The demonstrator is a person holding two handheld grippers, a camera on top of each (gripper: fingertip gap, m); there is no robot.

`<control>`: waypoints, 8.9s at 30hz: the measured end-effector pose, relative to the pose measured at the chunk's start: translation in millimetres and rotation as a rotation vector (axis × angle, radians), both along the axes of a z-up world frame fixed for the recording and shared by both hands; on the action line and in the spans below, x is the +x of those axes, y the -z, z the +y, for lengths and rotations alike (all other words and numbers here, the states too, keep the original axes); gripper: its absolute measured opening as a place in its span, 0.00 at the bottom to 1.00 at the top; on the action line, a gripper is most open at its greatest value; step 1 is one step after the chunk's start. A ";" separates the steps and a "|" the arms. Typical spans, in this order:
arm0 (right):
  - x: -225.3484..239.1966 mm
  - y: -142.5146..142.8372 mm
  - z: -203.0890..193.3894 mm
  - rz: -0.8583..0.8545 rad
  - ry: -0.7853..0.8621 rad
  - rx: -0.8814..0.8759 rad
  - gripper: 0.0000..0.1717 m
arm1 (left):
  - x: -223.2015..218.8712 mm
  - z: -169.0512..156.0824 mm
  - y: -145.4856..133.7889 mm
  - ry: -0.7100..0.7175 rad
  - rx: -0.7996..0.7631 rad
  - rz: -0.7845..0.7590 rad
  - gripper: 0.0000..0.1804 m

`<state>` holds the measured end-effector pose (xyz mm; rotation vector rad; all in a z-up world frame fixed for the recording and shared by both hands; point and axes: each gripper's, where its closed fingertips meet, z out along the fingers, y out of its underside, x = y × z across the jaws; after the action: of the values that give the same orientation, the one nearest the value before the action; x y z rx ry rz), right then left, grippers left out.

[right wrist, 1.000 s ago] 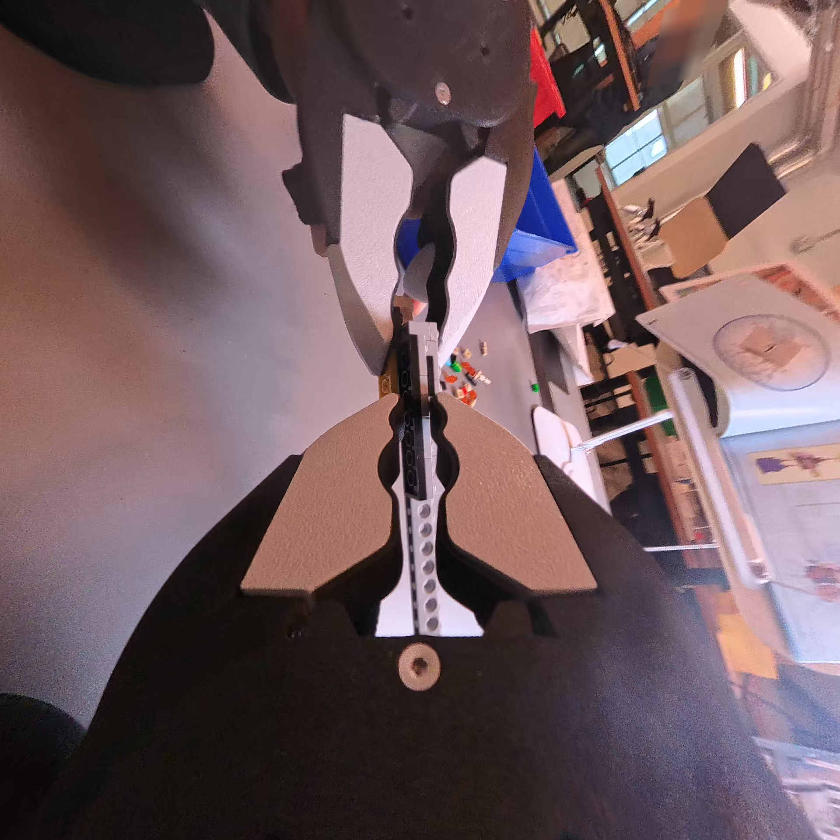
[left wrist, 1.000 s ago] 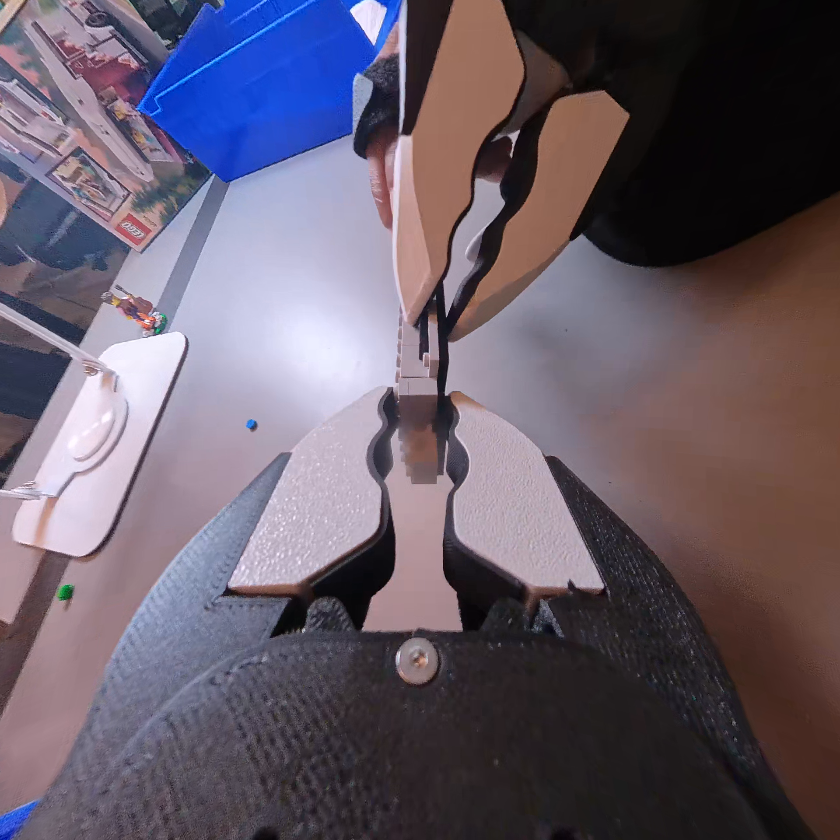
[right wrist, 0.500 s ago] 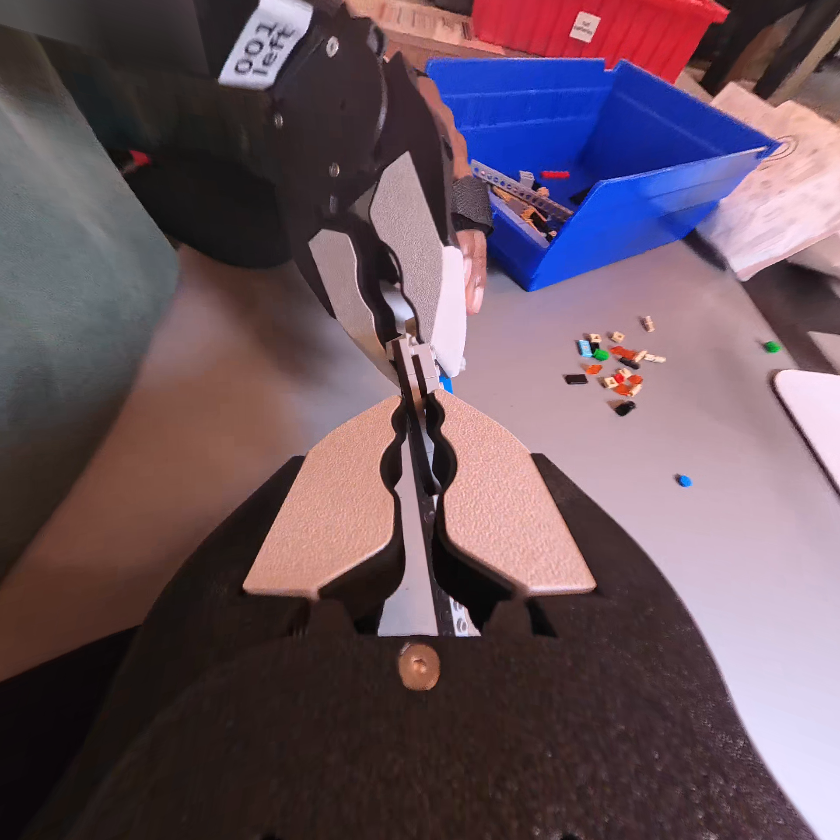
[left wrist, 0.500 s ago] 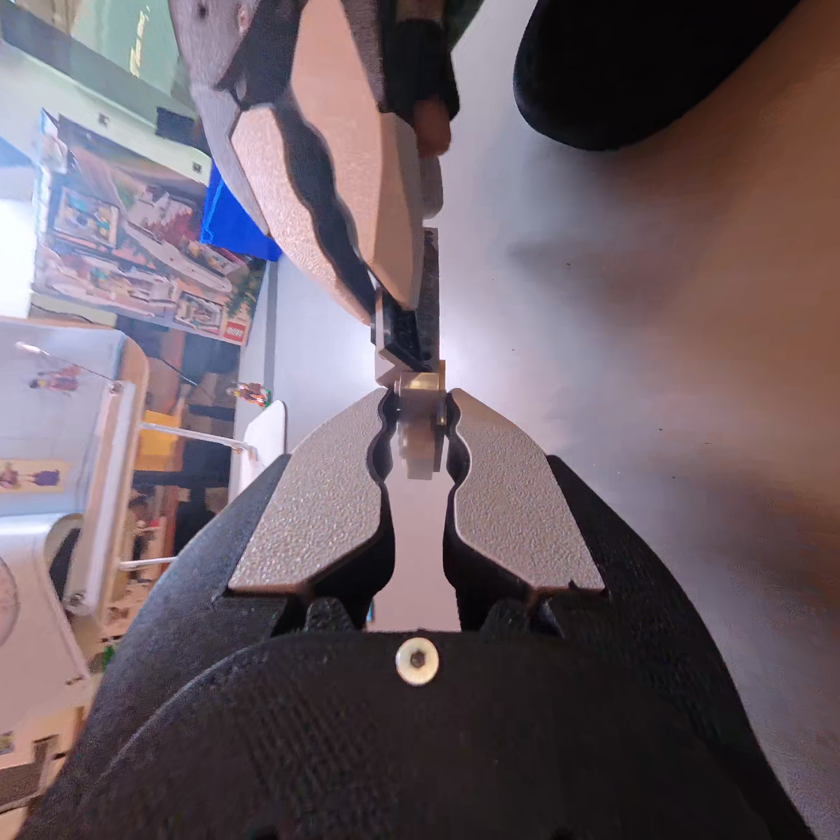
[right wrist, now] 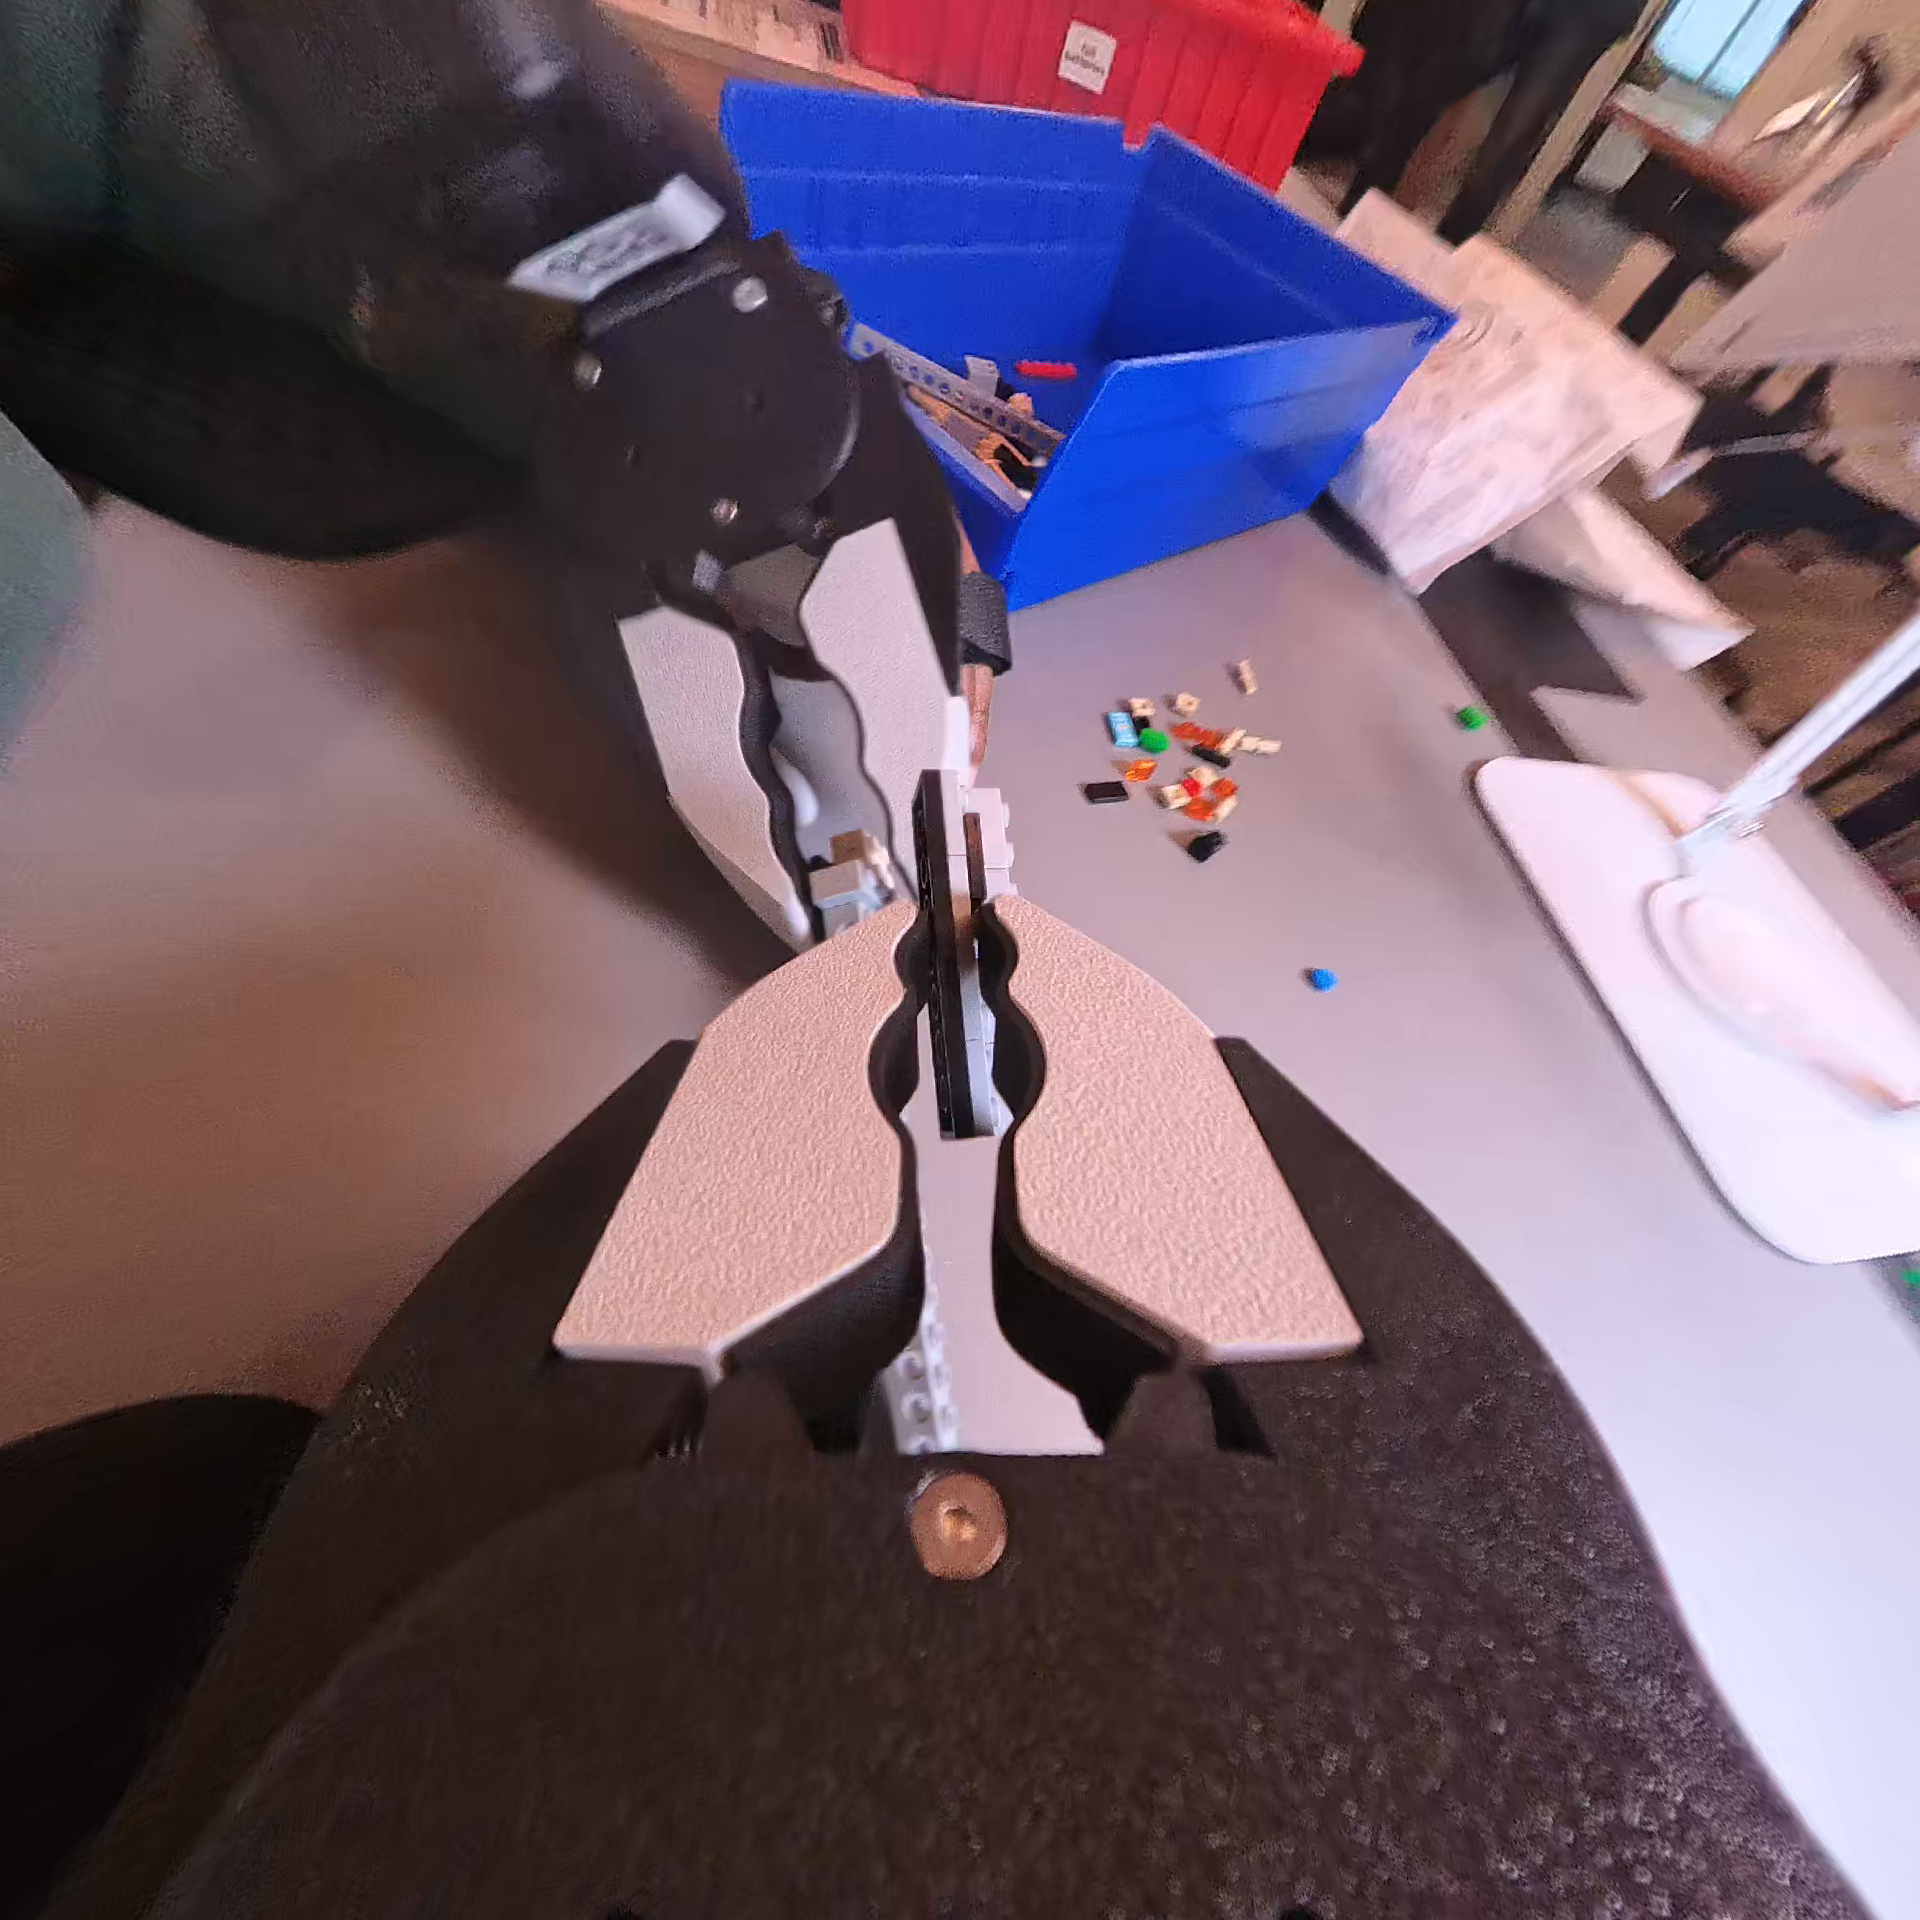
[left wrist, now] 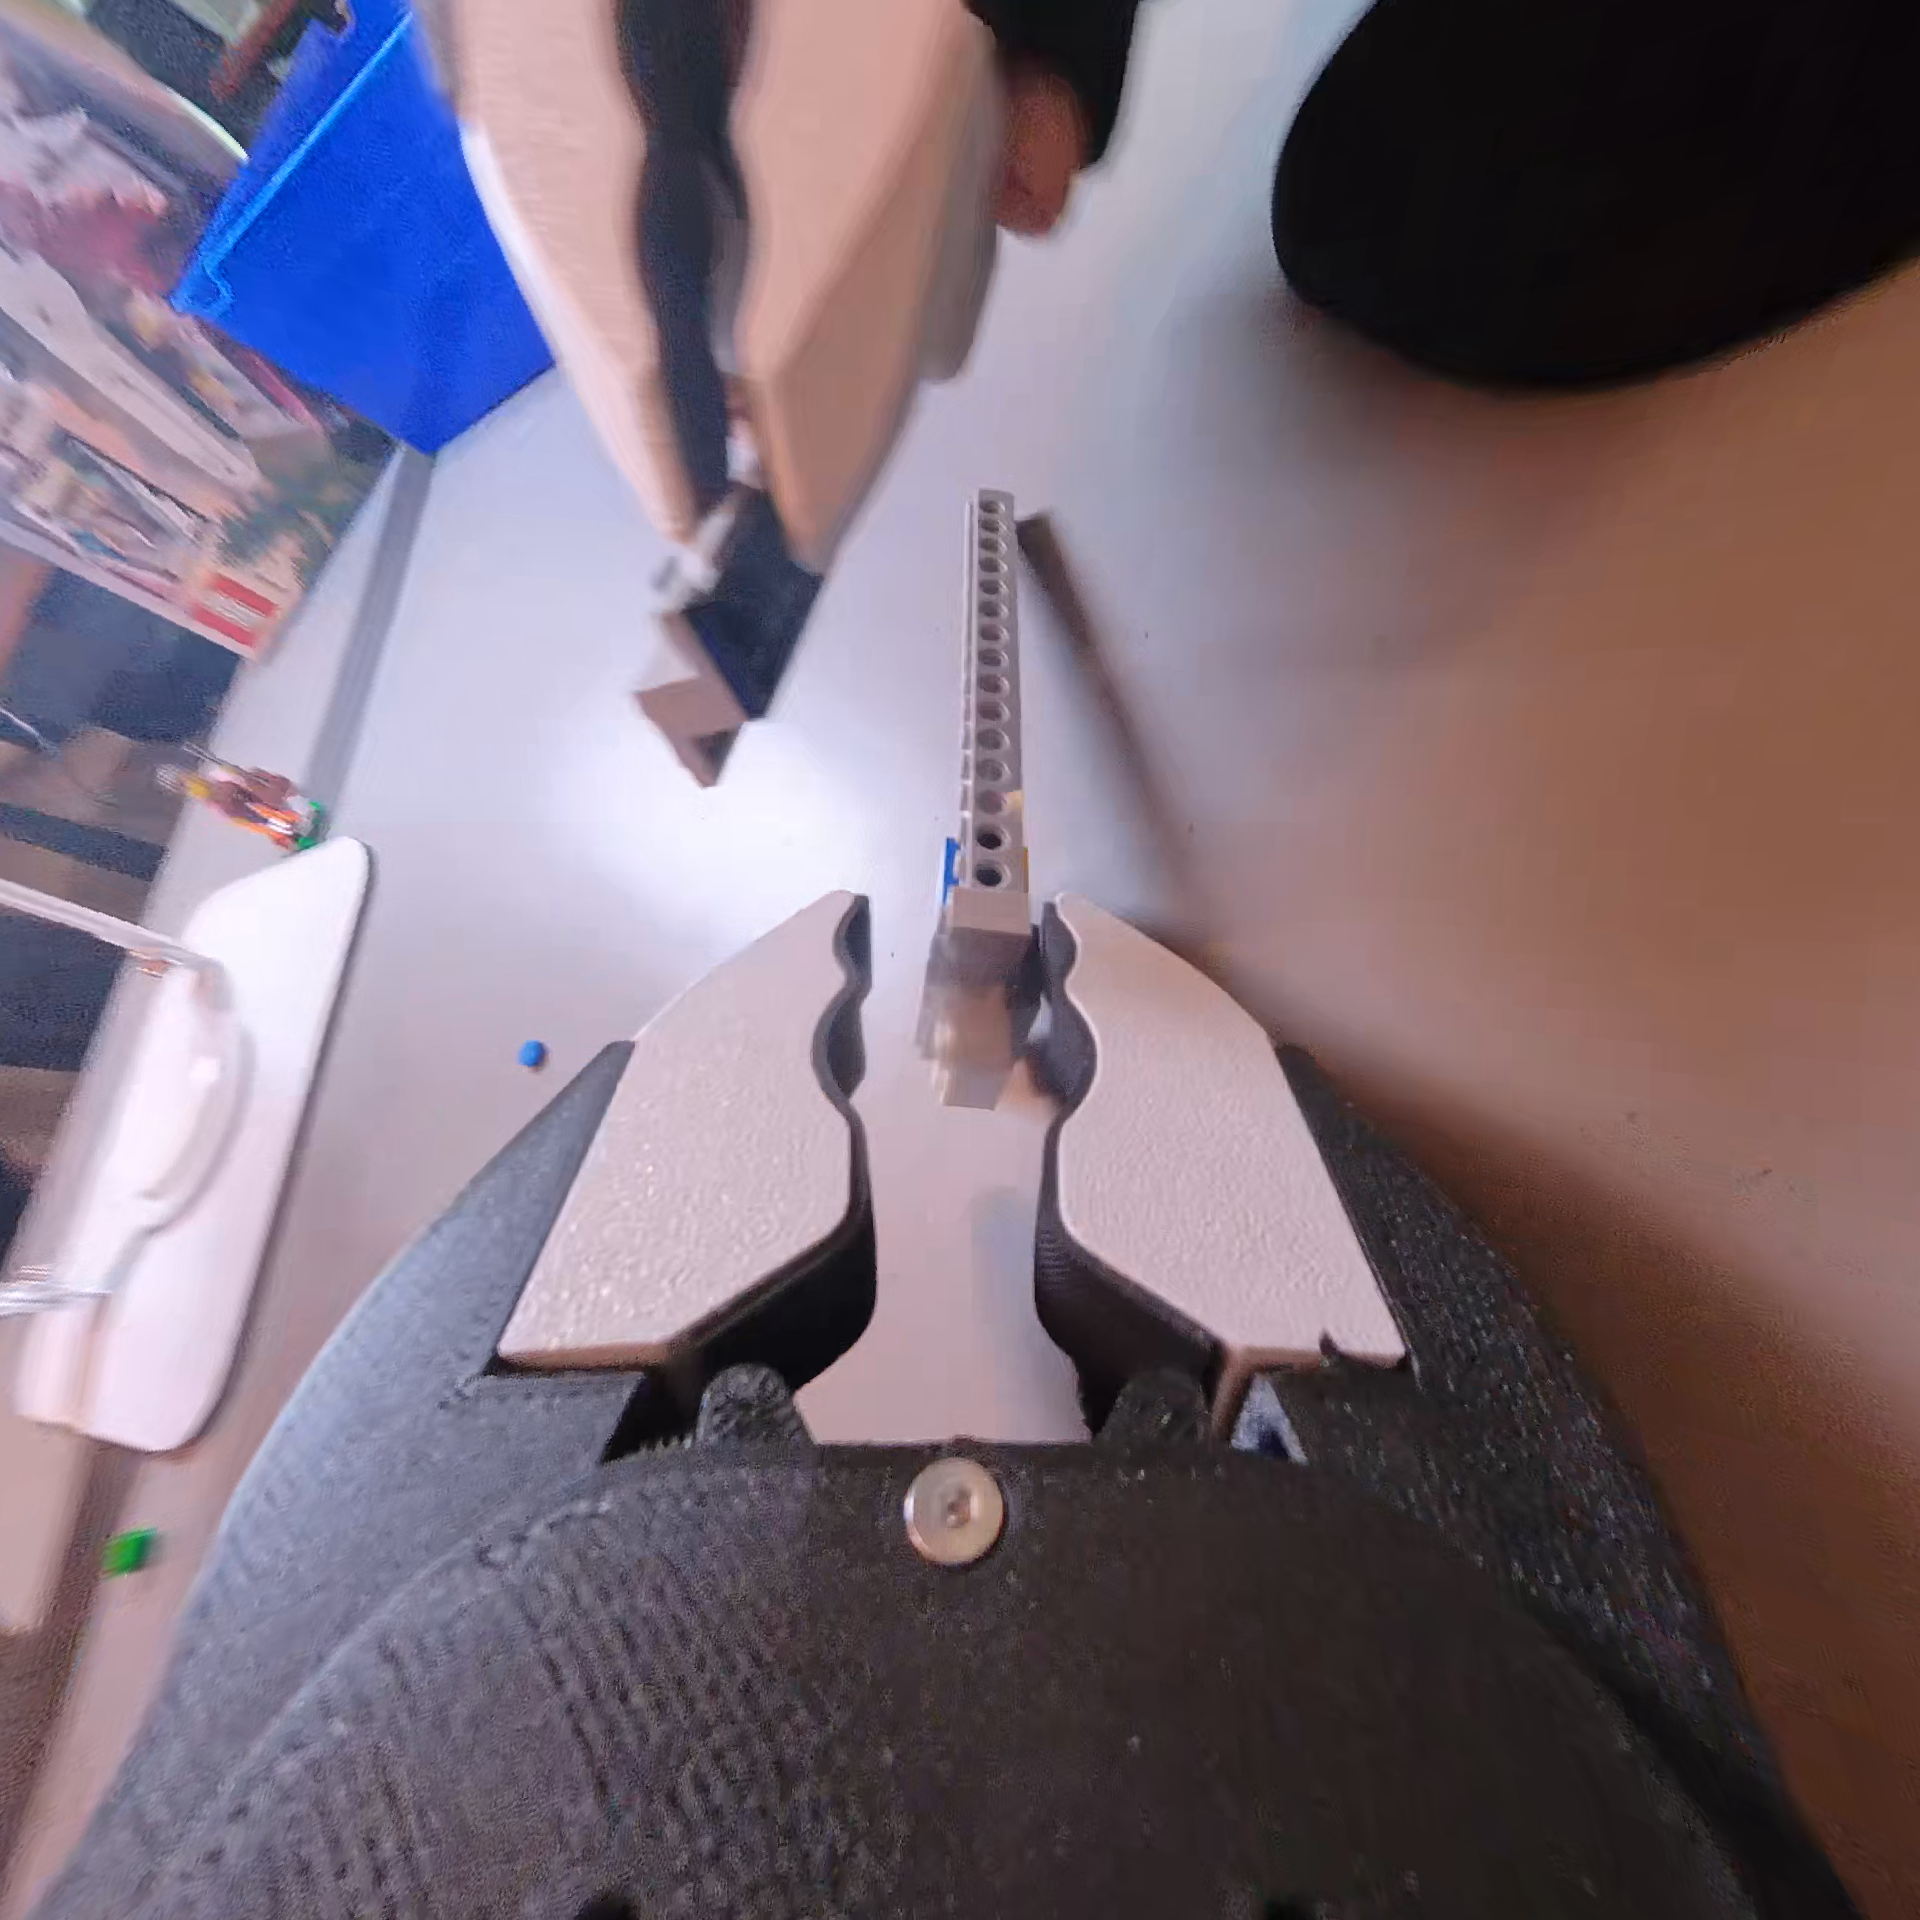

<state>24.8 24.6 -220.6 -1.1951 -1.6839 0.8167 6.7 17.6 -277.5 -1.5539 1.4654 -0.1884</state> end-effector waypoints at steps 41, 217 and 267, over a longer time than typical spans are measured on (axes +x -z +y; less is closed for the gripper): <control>0.8 -27.4 -10.5 0.131 -0.069 -0.781 0.07 | -2.6 -15.6 -68.5 0.040 -0.128 -0.492 0.14; -10.4 -29.0 -39.1 0.200 -0.186 -0.743 0.03 | 16.5 -30.8 -71.9 0.064 -0.415 -0.494 0.15; -11.1 31.8 -62.3 -0.180 -0.154 -0.142 0.17 | -101.6 -12.7 -85.4 -0.316 -0.104 0.110 0.09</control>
<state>13.7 -37.7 -252.3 -1.2791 -1.9097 0.9597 -94.9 4.8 -192.1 -1.8825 1.2874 0.0078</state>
